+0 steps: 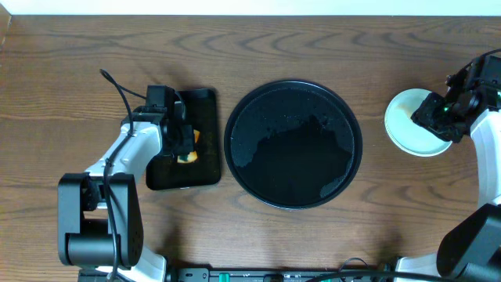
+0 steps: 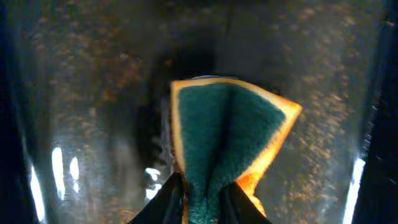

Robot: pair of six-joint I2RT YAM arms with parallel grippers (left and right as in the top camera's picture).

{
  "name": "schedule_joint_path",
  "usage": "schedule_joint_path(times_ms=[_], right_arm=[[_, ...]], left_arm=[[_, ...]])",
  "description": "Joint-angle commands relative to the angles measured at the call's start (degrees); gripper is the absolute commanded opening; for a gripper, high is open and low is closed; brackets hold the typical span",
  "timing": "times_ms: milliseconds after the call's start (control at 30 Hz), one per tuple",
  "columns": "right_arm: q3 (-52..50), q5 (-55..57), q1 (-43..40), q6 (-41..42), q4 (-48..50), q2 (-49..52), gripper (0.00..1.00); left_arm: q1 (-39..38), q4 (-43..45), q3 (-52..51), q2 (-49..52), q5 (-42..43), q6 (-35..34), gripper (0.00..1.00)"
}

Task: Clean dirty plates on tray and stack at the side
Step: 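Lower the sponge into the small black tray and open the left gripper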

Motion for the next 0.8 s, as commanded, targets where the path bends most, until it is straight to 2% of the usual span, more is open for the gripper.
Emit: schedule_joint_path(times_ms=[0,33,67,200,267,367,433,567,767], right_arm=[[-0.3,-0.4,0.9,-0.8,-0.4,0.2,0.41],[-0.3,-0.4,0.9,-1.2,-0.5,0.2,0.40],[-0.3,-0.5,0.9,-1.4,-0.5,0.2,0.40],[-0.3,-0.5,0.9,-1.4,-0.5,0.2,0.40],[-0.3,-0.5,0.9,-1.4,-0.5,0.2,0.40],[-0.3,-0.5,1.0,-1.7,-0.4,0.2,0.40],[-0.3,-0.5,1.0,-1.9,-0.4,0.2,0.40],[-0.3,-0.5,1.0,-1.9,-0.4,0.2,0.41],[-0.3,-3.8,2.3,-6.5,0.0,0.2,0.42]], left_arm=[[0.2,0.0,-1.2,1.9,-4.8,-1.2,0.15],[0.2,-0.2,-1.2,1.6,-4.8,-1.2,0.09],[0.2,-0.2,-1.2,1.3,-4.8,-1.2,0.08],[0.2,-0.4,-0.8,-1.6,-4.8,-1.2,0.09],[0.2,-0.3,-0.5,-3.8,-4.8,-1.2,0.15],[0.2,-0.1,-0.4,-7.3,-4.8,-1.2,0.41],[0.2,-0.2,-0.4,-9.3,-4.8,-1.2,0.44],[0.2,-1.0,-0.4,-12.5,-4.8,-1.2,0.57],[0.2,-3.9,-0.4,-14.5,-2.8,-1.4,0.57]])
